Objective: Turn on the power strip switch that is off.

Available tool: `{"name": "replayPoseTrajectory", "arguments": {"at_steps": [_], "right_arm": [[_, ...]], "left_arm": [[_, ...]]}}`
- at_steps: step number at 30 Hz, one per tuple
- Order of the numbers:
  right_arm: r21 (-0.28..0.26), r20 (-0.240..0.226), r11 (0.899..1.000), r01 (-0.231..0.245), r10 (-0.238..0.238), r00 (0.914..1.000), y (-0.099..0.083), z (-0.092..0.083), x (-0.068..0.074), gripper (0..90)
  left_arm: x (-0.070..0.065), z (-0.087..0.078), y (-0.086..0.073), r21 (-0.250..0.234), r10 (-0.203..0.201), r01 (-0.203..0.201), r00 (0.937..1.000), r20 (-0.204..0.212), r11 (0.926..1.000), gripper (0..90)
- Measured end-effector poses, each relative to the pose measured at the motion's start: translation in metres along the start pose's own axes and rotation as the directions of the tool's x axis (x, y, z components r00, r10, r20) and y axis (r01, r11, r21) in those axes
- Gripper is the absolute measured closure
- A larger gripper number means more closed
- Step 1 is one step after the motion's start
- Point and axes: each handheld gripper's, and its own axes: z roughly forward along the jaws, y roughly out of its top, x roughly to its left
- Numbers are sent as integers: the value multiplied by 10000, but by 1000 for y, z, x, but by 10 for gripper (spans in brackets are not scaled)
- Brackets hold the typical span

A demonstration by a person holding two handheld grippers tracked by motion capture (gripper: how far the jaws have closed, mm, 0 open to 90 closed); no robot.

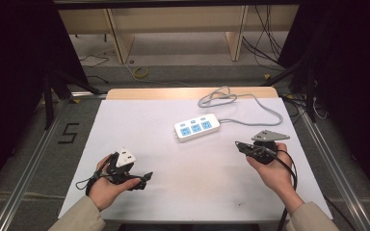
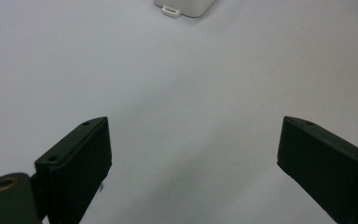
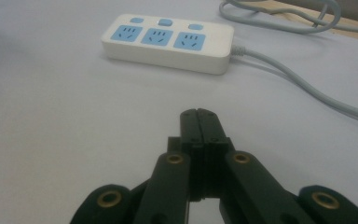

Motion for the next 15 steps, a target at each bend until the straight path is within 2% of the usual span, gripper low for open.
{"name": "replayPoseTrajectory", "arguments": {"at_steps": [15], "right_arm": [[107,-27,9999,105,-105,9999,8,10,2,900]], "left_arm": [[0,2,0,49,44,-44,10000,6,10000,95]]}}
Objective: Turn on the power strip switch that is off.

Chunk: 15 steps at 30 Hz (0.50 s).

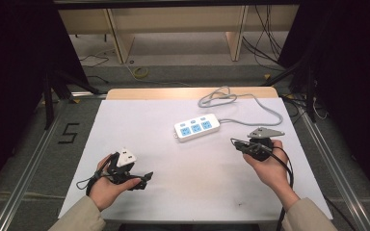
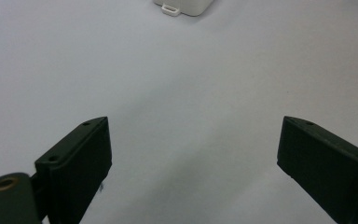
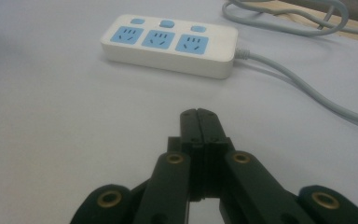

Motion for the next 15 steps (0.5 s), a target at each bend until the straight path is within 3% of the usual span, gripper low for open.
{"name": "replayPoseTrajectory", "arguments": {"at_steps": [15], "right_arm": [[112,-98,9999,108,-107,9999,10,12,5,900]], "left_arm": [[0,0,0,-14,3,-3,10000,-7,10000,96]]}}
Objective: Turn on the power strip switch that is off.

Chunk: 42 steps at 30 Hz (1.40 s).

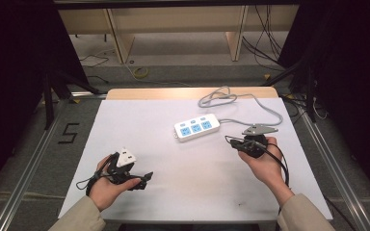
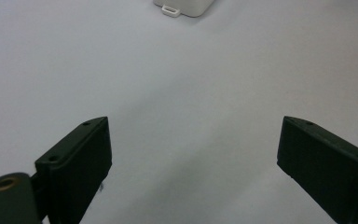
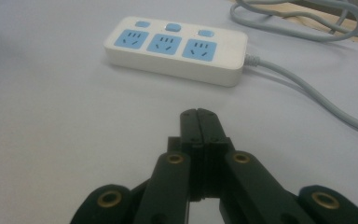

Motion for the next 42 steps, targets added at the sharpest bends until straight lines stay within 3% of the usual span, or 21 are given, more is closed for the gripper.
{"name": "replayPoseTrajectory", "arguments": {"at_steps": [42], "right_arm": [[346,118,9993,113,-117,9999,25,34,1,900]], "left_arm": [[-1,-1,0,-46,31,-30,10000,31,10000,97]]}}
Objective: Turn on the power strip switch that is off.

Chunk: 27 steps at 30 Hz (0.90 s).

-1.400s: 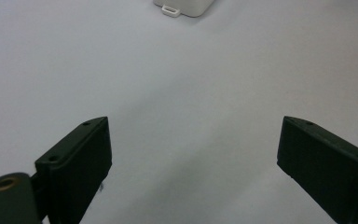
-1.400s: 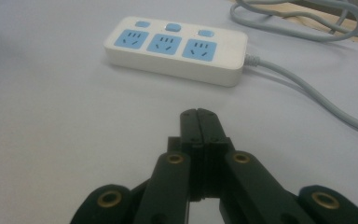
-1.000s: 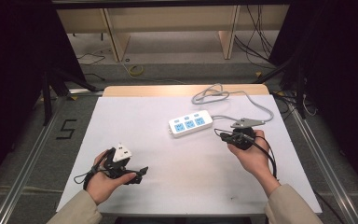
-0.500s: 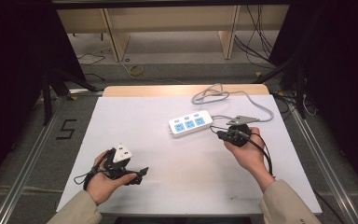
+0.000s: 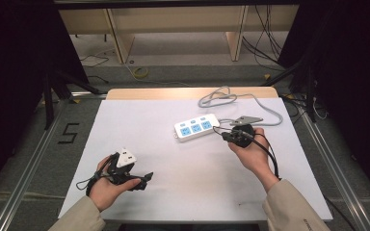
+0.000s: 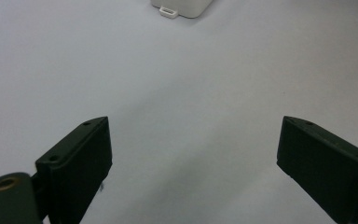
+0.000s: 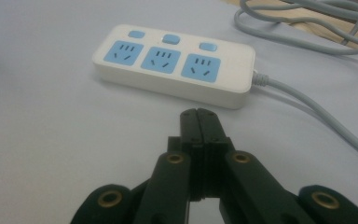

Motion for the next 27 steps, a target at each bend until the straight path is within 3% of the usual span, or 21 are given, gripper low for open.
{"name": "replayPoseTrajectory", "arguments": {"at_steps": [27], "right_arm": [[316,5,9995,43,-43,10000,11,18,0,900]], "left_arm": [[0,0,0,8,-6,6,10000,62,10000,100]]}}
